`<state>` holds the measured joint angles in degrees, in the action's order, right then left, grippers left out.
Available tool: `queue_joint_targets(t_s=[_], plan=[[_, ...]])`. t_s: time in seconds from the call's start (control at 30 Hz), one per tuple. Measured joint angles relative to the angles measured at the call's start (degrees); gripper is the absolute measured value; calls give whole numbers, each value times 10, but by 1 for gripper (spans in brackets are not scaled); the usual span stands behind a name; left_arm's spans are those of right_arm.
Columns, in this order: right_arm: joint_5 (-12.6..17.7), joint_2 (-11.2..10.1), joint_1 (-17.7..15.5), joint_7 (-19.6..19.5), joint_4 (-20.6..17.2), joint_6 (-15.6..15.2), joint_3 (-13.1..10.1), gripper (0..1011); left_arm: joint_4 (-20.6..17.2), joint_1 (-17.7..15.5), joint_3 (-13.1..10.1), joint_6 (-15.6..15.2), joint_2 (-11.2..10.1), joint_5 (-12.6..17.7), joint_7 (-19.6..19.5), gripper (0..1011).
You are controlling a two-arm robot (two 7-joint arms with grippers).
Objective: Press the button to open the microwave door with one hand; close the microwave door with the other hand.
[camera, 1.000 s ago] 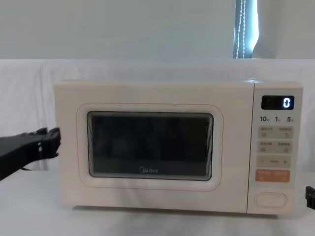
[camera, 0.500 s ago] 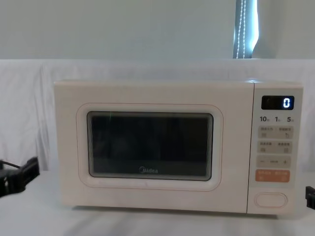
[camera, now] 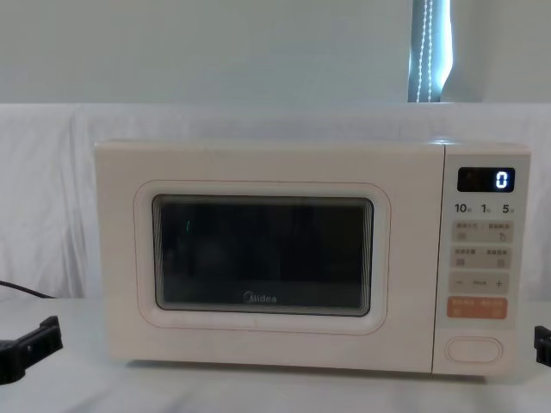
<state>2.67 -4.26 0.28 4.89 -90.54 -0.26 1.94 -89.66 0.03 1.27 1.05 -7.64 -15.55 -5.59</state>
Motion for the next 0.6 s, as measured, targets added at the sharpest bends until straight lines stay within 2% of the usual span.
queue_joint_targets(t_s=[0.6], plan=[[0,0,0,0,0,0,0,1002,8,-2,0,1,2,1,-6,1001]])
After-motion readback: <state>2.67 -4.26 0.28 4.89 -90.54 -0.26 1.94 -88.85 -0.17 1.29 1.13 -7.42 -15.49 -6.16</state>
